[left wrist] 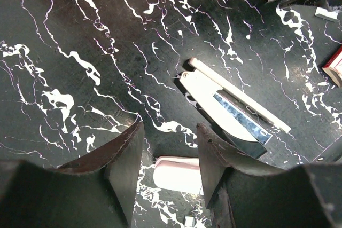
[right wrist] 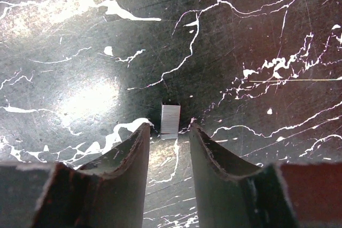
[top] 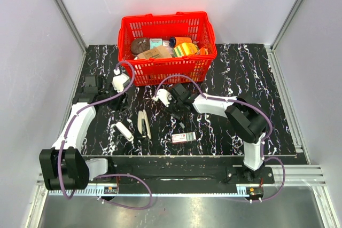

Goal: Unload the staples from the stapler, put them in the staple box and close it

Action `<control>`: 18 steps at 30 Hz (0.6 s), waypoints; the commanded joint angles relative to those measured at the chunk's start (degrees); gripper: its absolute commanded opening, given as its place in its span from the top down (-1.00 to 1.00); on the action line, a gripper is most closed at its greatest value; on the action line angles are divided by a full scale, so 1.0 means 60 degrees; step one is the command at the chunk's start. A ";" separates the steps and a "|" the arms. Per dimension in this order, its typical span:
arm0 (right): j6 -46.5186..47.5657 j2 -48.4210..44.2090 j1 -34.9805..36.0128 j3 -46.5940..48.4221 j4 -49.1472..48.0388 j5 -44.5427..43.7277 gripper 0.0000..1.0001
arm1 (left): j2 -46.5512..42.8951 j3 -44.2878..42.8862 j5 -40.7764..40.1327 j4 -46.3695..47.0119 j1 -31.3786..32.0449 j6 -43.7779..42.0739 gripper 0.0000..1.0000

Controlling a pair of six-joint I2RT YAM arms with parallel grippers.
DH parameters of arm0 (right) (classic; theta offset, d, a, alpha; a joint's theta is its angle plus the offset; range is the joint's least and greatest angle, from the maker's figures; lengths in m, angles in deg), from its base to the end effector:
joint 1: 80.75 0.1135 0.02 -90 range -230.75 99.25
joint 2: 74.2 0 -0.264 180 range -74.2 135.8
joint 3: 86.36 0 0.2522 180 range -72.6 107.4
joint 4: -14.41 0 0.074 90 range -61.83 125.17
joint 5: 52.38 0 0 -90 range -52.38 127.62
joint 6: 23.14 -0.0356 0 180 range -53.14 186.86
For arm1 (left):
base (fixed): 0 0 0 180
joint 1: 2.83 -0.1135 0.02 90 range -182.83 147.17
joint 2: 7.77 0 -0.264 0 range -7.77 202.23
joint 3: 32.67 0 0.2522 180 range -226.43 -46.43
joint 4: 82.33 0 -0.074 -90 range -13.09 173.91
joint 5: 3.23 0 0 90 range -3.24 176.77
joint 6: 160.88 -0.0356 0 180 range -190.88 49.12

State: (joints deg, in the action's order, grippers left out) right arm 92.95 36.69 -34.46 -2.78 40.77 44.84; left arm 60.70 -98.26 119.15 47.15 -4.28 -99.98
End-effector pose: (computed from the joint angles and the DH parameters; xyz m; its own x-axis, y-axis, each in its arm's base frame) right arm 0.2752 0.2944 0.1564 -0.1620 -0.8008 -0.5766 -0.9351 0.3112 -0.1696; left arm 0.2374 -0.0131 0.2629 -0.5564 0.3968 -0.7301 0.6505 0.7546 -0.0857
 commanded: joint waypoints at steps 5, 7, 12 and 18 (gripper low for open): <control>-0.0509 0.0180 -0.0053 0.0301 0.0507 0.0173 0.41 | -0.0264 0.0172 0.0345 0.0178 -0.0051 -0.0013 0.02; -0.0729 0.0137 -0.0038 0.0345 0.0507 0.0217 0.44 | -0.0278 0.0187 0.0316 0.0178 -0.0065 -0.0013 0.03; -0.1621 -0.0477 -0.0053 0.0141 0.0259 0.0173 0.65 | -0.0395 0.0231 0.0272 0.0163 -0.0080 0.0016 0.03; -0.2939 -0.1839 -0.0038 -0.0562 -0.0108 0.0129 0.92 | -0.0454 0.0319 0.0199 0.0163 -0.0066 0.0002 0.02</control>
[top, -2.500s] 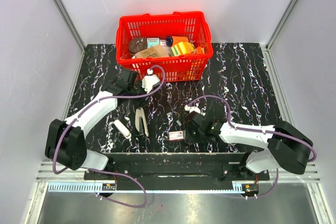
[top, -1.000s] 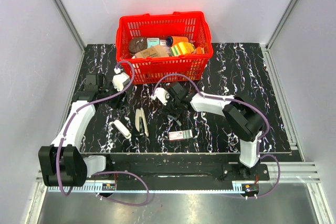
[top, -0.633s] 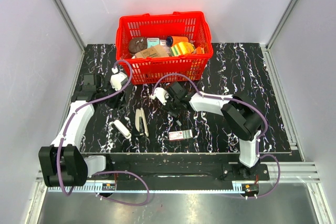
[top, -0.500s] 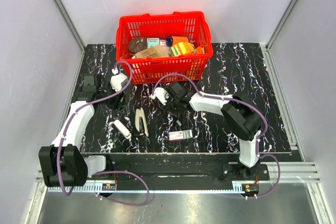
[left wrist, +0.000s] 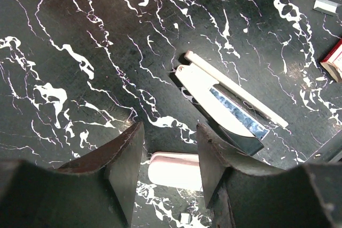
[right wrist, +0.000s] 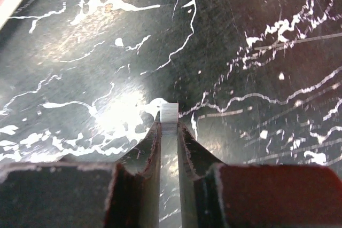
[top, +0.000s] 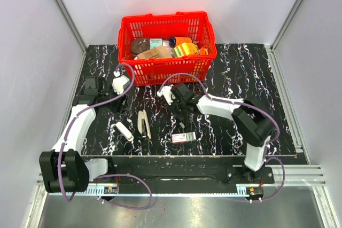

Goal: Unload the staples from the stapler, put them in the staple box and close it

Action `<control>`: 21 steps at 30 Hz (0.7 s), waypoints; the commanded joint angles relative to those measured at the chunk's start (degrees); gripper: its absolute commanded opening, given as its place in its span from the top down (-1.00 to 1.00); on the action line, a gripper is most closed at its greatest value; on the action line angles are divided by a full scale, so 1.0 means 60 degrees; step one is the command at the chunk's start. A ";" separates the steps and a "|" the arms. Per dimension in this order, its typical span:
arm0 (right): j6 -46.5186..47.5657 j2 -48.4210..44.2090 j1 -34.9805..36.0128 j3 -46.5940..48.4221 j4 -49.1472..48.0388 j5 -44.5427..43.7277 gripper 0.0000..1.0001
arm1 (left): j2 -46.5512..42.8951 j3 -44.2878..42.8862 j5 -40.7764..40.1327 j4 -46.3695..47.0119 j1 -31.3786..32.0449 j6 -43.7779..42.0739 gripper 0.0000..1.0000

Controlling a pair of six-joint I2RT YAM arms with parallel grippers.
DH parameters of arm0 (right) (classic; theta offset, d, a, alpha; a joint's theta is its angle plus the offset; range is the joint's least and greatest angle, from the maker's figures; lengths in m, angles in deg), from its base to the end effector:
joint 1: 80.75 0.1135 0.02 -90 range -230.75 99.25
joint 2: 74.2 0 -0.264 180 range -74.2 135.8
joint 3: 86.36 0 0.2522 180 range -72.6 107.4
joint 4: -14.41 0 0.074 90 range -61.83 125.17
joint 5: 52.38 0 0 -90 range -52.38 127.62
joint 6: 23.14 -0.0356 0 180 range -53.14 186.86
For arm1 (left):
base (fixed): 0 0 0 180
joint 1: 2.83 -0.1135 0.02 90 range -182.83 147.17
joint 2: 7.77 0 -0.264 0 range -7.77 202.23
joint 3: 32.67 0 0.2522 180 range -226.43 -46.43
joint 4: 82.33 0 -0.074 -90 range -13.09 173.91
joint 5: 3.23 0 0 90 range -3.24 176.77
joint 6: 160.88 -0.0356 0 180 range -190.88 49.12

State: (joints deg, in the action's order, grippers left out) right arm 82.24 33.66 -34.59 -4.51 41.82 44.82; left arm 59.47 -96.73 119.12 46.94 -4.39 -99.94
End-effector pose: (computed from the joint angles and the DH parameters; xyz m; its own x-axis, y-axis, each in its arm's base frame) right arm 0.2688 0.2864 0.1664 -0.3328 -0.7264 -0.6013 -0.8874 0.4570 -0.0610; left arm 0.2314 -0.0128 0.2589 -0.5642 0.3951 -0.7249 0.6477 0.7564 -0.0918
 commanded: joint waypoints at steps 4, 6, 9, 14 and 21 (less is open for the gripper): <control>-0.2121 -0.2387 -0.0016 -0.0845 -0.0181 -0.0101 0.99 | -0.0308 0.0093 0.0188 0.0171 -0.0062 -0.0020 0.03; -0.2866 -0.2915 -0.0002 -0.1182 -0.0005 -0.0334 0.99 | -0.0353 0.0122 0.0173 0.0171 -0.0076 -0.0035 0.03; -0.4140 -0.3648 0.0013 -0.1709 0.0476 -0.1007 1.00 | -0.0440 0.0137 0.0100 0.0156 -0.0076 -0.0035 0.02; -0.7273 -0.4278 0.0305 -0.2558 0.1489 -0.1917 1.00 | -0.0455 0.0210 0.0100 0.0171 -0.0076 0.0009 0.03; -0.9958 -0.4792 0.1814 -0.3293 0.2177 -0.3587 1.00 | -0.0484 0.0342 0.0129 0.0200 -0.0062 -0.0005 0.03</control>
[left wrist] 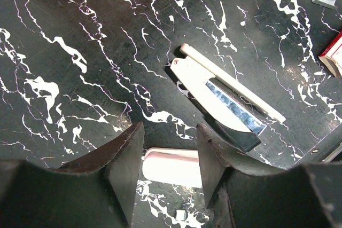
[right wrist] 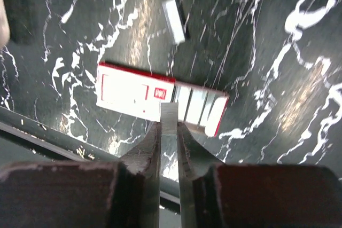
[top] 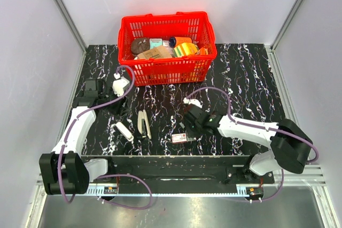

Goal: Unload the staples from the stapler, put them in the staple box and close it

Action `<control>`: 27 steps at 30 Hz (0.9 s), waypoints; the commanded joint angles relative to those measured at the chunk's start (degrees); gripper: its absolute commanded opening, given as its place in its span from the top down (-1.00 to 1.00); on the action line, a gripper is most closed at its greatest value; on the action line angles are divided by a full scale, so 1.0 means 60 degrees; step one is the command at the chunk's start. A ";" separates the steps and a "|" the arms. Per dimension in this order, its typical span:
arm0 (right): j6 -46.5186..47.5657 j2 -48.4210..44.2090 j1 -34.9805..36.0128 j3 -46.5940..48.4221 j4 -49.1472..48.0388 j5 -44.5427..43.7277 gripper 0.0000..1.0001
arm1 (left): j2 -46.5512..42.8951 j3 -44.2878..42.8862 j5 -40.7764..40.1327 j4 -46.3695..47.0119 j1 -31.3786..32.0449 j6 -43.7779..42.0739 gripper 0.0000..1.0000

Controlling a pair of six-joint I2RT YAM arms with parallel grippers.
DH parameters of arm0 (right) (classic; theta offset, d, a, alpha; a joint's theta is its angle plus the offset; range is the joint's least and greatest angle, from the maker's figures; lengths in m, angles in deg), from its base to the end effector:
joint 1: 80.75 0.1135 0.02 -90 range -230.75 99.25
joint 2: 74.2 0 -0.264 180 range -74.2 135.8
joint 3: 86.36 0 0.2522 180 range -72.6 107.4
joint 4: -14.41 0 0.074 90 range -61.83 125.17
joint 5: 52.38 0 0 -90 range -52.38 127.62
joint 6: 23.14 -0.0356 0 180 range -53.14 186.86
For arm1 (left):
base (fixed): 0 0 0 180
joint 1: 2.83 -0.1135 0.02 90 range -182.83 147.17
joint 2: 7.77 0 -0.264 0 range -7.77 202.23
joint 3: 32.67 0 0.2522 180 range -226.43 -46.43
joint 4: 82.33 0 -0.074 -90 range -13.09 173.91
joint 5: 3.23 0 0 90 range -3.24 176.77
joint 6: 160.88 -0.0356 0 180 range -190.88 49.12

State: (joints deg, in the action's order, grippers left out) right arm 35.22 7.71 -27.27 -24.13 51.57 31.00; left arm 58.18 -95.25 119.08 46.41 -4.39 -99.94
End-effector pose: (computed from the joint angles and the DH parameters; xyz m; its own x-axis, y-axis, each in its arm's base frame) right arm 0.1700 0.2227 0.1984 -0.8232 -0.2361 -0.5163 -0.3863 0.8993 0.2048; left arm 0.2249 -0.0129 0.2549 -0.5735 0.3951 -0.7177 0.6462 0.7566 -0.0998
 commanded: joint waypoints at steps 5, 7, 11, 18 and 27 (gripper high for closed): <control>-0.2607 -0.0366 0.0799 0.0037 0.0803 -0.1710 1.00 | -0.0328 0.0094 0.0122 0.0287 -0.0076 -0.0005 0.02; -0.2637 -0.0234 0.0844 0.0052 0.0802 -0.1681 1.00 | -0.0343 0.0153 0.0107 0.0287 -0.0076 -0.0020 0.02; -0.2725 0.0132 0.0960 0.0037 0.0671 -0.1520 1.00 | -0.0343 0.0211 0.0020 0.0287 -0.0062 -0.0108 0.03; -0.2637 0.0586 0.1034 0.0125 0.0568 -0.1535 1.00 | -0.0313 0.0197 0.0019 0.0287 -0.0076 -0.0152 0.03; -0.2535 0.0807 0.1034 0.0140 0.0422 -0.1608 0.99 | -0.0284 0.0226 -0.0025 0.0317 -0.0091 -0.0196 0.03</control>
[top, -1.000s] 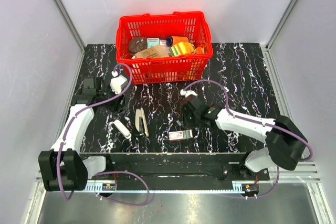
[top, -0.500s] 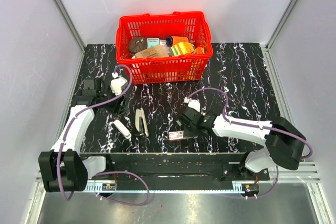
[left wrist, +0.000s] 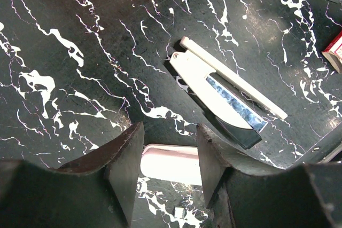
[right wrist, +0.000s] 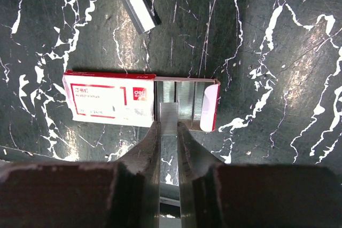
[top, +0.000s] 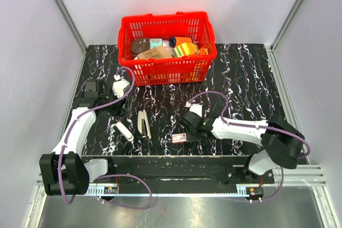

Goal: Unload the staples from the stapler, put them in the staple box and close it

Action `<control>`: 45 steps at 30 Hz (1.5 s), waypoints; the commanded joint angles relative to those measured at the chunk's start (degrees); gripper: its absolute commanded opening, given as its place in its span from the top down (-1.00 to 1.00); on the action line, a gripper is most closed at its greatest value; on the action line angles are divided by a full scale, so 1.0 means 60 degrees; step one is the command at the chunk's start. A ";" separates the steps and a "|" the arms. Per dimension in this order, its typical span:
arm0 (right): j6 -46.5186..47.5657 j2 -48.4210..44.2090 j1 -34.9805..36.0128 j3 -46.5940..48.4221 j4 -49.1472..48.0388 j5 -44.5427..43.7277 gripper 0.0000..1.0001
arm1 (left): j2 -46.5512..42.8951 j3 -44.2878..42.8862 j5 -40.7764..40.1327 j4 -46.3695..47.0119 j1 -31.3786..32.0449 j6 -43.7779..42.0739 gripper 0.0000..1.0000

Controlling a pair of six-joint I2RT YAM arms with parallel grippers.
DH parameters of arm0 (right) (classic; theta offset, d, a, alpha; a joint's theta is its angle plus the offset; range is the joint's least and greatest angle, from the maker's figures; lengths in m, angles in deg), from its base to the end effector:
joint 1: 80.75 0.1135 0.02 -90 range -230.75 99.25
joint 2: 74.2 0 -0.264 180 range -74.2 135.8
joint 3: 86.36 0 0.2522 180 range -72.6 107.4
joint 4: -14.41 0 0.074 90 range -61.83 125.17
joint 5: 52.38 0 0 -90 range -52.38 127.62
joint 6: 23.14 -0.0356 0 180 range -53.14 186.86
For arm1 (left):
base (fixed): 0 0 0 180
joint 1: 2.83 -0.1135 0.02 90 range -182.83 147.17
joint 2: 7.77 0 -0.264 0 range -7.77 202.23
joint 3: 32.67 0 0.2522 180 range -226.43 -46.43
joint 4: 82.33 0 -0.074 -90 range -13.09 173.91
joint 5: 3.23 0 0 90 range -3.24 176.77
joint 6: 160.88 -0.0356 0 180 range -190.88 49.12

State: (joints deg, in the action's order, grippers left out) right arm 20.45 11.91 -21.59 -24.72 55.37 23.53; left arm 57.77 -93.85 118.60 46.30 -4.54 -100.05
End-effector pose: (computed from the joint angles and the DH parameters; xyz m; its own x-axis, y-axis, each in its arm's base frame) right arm 0.1493 0.2332 0.1737 -0.8870 -0.1153 -0.4471 -0.2007 0.9683 0.1485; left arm 0.2213 -0.0122 0.2485 -0.5889 0.3967 -0.7041 0.6397 0.7613 -0.1061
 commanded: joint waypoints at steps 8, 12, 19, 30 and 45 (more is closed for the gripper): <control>0.0030 0.0371 0.0087 0.0282 -0.0271 -0.0421 0.92 | -0.0230 -0.0022 0.0026 0.0350 -0.0066 -0.0192 0.03; 0.0103 0.0385 0.0072 0.0341 -0.0285 -0.0421 0.77 | -0.0244 -0.0007 0.0026 0.0335 -0.0080 -0.0178 0.02; 0.0221 0.0371 0.0072 0.0502 -0.0198 -0.0406 0.36 | -0.0259 0.0008 0.0041 0.0335 -0.0080 -0.0178 0.02; 0.0455 -0.0419 0.0116 0.0867 0.0124 -0.0493 0.25 | -0.0303 0.0022 0.0056 0.0335 -0.0080 -0.0192 0.02; 0.3163 -0.1327 -0.1377 0.1149 -0.1394 -0.0233 -0.12 | 0.0458 -0.0343 0.0028 0.0803 0.1616 -0.0251 0.00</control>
State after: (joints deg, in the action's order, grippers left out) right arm 34.09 7.65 -25.57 -14.80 54.06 18.22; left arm 58.44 -93.65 119.10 47.22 -1.00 -100.44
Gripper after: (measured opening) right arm 0.537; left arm 0.496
